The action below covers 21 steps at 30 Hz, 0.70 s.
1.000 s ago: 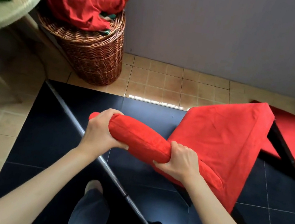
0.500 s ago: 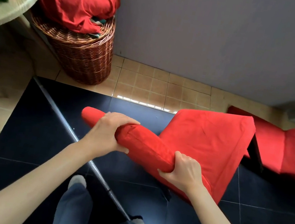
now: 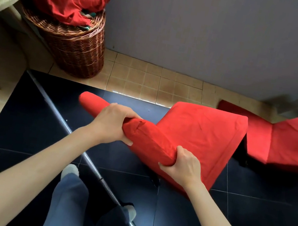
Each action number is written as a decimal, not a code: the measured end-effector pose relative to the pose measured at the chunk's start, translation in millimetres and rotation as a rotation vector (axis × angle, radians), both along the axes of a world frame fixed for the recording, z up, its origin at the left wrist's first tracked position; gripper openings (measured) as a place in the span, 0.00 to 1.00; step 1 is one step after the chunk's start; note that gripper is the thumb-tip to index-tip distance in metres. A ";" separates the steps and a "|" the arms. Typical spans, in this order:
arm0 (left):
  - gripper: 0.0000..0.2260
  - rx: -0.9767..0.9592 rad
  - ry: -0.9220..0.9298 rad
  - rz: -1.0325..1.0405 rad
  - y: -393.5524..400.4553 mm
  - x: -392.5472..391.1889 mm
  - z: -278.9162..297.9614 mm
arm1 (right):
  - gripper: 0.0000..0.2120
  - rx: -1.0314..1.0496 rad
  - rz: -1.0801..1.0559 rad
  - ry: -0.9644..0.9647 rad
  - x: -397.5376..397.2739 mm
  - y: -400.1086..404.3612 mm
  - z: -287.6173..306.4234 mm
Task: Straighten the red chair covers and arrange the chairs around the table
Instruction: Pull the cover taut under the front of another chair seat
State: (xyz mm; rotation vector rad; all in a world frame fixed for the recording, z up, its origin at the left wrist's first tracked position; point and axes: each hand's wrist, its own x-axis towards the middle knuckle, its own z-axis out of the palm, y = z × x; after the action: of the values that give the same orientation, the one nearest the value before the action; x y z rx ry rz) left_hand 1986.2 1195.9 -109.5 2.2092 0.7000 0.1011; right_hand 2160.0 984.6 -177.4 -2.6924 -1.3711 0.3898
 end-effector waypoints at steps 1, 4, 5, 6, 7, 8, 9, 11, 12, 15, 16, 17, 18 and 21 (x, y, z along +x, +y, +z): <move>0.31 0.034 0.011 -0.016 -6.0 2.5 3.0 | 0.26 0.020 -0.050 0.036 -1.3 -7.1 1.1; 0.31 0.115 0.023 -0.066 -22.2 8.5 8.7 | 0.38 0.137 -0.108 0.157 -9.8 -23.5 3.1; 0.31 0.138 0.024 -0.083 -26.9 10.7 9.7 | 0.39 0.190 -0.108 0.172 -11.6 -26.3 4.0; 0.32 0.154 0.022 -0.099 -31.3 12.7 9.7 | 0.38 0.227 -0.116 0.172 -12.2 -27.9 5.1; 0.32 0.163 0.016 -0.113 -34.6 14.2 9.2 | 0.36 0.232 -0.132 0.168 -11.9 -29.0 6.7; 0.33 0.162 0.007 -0.129 -36.9 14.7 8.3 | 0.33 0.220 -0.144 0.158 -11.8 -30.3 7.8; 0.35 0.158 0.008 -0.146 -38.0 14.6 7.1 | 0.30 0.201 -0.150 0.143 -12.2 -31.9 9.3; 0.41 0.169 0.088 -0.182 -35.5 11.8 4.3 | 0.26 0.186 -0.146 0.108 -13.7 -36.3 10.2; 0.43 0.175 0.153 -0.181 -32.4 9.2 2.5 | 0.25 0.194 -0.140 0.090 -14.5 -38.7 9.4; 0.38 0.108 0.208 -0.110 -23.8 3.6 -2.2 | 0.24 0.217 -0.124 0.059 -15.8 -38.9 9.1; 0.35 0.096 0.213 -0.098 -22.7 2.9 -2.6 | 0.24 0.222 -0.121 0.056 -15.8 -37.2 9.2; 0.33 0.095 0.221 -0.089 -22.0 1.9 -2.8 | 0.24 0.226 -0.113 0.054 -16.1 -35.5 9.4; 0.32 0.100 0.227 -0.081 -21.9 1.7 -3.3 | 0.23 0.227 -0.105 0.051 -16.5 -34.8 9.6; 0.31 0.134 0.245 -0.079 -24.7 3.3 -3.1 | 0.23 0.215 -0.108 0.068 -16.7 -38.3 11.6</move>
State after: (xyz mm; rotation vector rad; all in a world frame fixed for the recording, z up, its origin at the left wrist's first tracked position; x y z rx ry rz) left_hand 1989.4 1171.2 -112.6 2.4006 0.7561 -0.1707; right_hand 2143.3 946.4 -165.8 -2.5385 -1.1709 0.3019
